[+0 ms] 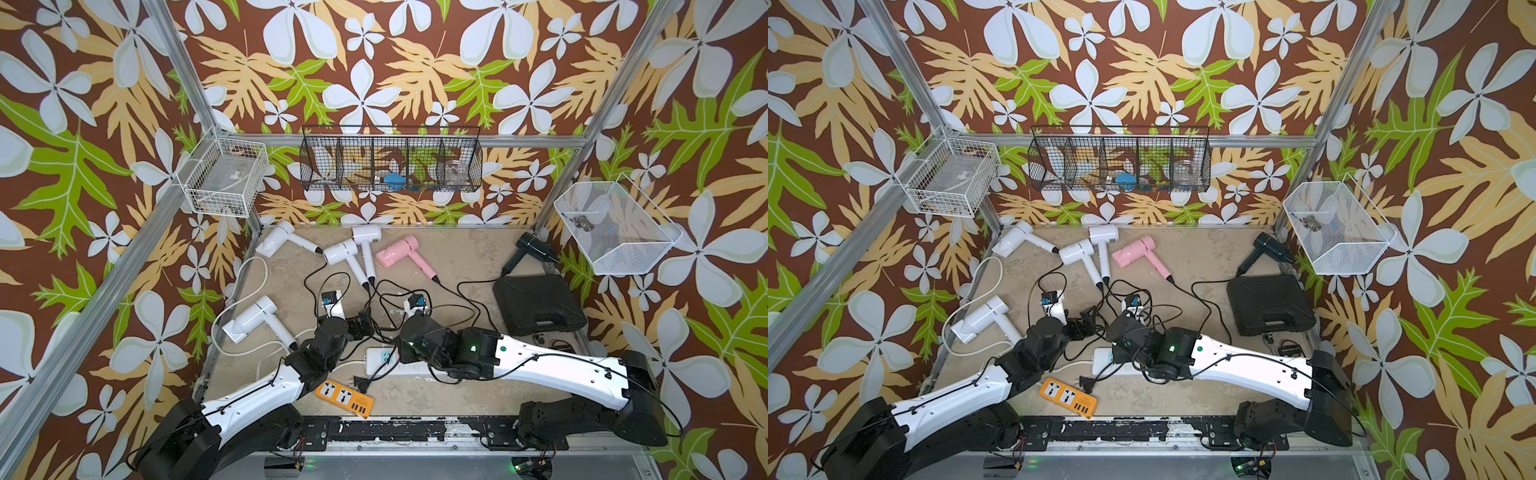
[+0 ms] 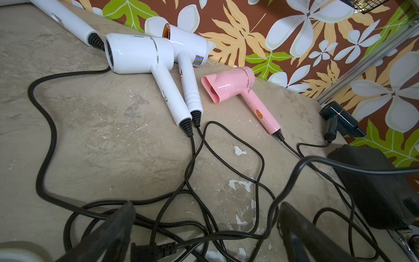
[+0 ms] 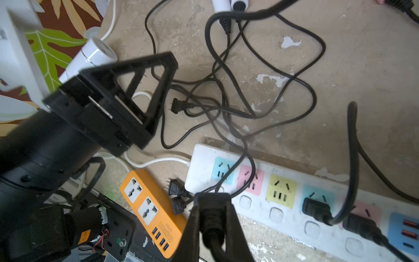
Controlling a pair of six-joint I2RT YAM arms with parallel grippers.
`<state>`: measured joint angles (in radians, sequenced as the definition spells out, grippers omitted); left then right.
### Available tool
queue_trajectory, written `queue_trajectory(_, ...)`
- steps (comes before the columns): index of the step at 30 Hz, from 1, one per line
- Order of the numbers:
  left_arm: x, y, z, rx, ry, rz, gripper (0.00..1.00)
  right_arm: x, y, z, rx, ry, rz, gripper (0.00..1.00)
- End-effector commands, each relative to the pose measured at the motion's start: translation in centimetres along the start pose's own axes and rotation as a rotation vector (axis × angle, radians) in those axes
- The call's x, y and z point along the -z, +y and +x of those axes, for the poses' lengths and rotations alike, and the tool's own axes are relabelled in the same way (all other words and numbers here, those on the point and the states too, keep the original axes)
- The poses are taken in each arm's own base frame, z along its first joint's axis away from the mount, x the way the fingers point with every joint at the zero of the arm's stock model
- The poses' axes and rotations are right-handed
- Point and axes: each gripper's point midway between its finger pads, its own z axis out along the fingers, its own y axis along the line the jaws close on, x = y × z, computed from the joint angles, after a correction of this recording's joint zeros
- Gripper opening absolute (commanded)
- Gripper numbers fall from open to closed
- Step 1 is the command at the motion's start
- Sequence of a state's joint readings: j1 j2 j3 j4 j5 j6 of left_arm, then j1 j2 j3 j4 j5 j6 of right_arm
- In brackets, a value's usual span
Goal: Charge the blow dryers
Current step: Insert the plug into the socket.
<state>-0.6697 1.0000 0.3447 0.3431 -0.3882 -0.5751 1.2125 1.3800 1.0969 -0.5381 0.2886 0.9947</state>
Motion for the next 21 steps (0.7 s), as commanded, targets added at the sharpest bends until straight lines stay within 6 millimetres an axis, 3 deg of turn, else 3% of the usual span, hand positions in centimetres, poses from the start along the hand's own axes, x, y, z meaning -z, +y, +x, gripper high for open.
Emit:
queue_trajectory(1, 0.0, 0.5, 0.0, 0.037, 0.006, -0.001, 1.0, -0.3, -1.3, 1.0, 0.009, -0.005, 0.104, 0.0)
queue_trajectory(8, -0.2, 1.4, -0.1, 0.092, 0.019, 0.014, 1.0, -2.4, -1.9, 3.4, 0.039, 0.049, 0.198, 0.0)
queue_trajectory(13, -0.2, 1.6, -0.1, 0.092, 0.017, 0.01, 1.0, -3.0, -4.4, 3.8, 0.052, 0.044, 0.35, 0.0)
queue_trajectory(21, -0.2, 1.6, -0.2, 0.087, 0.013, 0.012, 1.0, -4.6, -6.7, 4.5, 0.044, 0.082, 0.381, 0.0)
